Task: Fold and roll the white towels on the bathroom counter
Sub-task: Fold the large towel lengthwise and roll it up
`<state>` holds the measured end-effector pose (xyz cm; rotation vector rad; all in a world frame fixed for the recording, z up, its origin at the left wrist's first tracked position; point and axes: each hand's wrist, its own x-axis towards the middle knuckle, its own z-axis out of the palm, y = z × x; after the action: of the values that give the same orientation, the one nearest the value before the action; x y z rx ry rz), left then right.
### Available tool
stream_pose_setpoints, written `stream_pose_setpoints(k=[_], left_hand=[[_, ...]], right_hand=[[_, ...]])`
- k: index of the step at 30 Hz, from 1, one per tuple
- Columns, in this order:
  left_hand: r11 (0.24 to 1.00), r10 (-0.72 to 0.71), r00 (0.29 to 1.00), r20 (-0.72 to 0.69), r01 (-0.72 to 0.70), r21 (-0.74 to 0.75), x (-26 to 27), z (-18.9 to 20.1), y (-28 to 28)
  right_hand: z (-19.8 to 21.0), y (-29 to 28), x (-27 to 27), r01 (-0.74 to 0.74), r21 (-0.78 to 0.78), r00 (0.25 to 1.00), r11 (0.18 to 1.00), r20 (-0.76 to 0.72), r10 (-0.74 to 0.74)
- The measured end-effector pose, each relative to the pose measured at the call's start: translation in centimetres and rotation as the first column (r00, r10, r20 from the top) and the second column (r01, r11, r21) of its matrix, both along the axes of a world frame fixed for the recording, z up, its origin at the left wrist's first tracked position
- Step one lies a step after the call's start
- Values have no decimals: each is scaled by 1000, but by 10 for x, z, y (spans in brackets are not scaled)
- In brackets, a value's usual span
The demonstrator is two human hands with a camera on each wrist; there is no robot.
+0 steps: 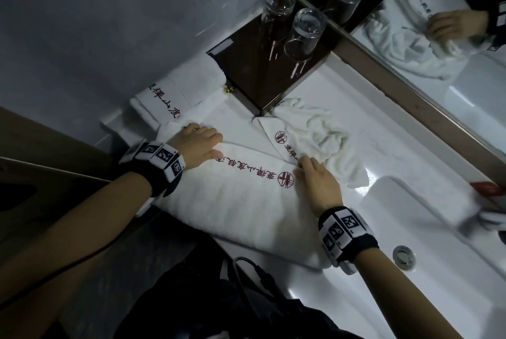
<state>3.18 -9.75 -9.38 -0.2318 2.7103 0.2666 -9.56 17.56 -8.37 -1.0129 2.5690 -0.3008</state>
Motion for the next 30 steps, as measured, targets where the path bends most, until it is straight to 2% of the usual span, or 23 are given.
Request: stream_pose_setpoints(k=[2,4,5,6,7,9,10,11,12,14,16,17,19,22,26,30], left_hand=[[994,-60,996,65,66,-92,4,9,-5],[987,-59,991,120,76,-143,12,17,-8],[991,-32,990,135,50,-127,17,21,-11],[998,43,988,150,-36,-48,23,25,-13],[983,140,977,163,-158,98,29,30,-17],[863,238,952,192,-298,409,42,36,-25],[810,229,949,218,-310,498,46,39,-29],[799,199,943,265,-313,514,48,42,-29],[823,162,941,298,-295,485,50,42,-29],[880,184,940,286,-287,378,50,38,-28],[888,319,934,160,-354,294,46,32,-26],[911,321,943,85,-332,243,43,29,-24],[974,208,978,19,-209,93,36,28,-20],[983,175,984,45,-172,-56,30,25,-15],[980,143,989,-47,-148,-130,35,18,-7],[960,192,937,-291,-241,-142,49,12,12]], right_hand=[[2,11,-4,-21,81,998,997,60,16],[6,24,-14,-23,134,990,991,140,4],[10,31,-20,-4,137,976,991,214,-25],[14,38,-26,29,117,939,993,337,-67],[18,45,-31,80,59,859,995,502,-99],[26,57,-35,208,-30,620,978,777,-108],[27,60,-34,231,-31,552,972,827,-105],[27,61,-33,221,-13,530,975,841,-109],[23,61,-30,203,9,542,979,832,-120],[12,59,-23,215,37,660,976,731,-173],[4,59,-20,285,1,789,959,567,-235],[3,59,-19,301,-29,825,953,508,-245],[2,58,-18,301,-99,879,949,414,-236],[-1,56,-21,180,-132,974,975,159,-159],[-6,53,-18,48,-61,997,997,-51,-51],[-11,47,-6,75,-61,975,995,-203,-86]])
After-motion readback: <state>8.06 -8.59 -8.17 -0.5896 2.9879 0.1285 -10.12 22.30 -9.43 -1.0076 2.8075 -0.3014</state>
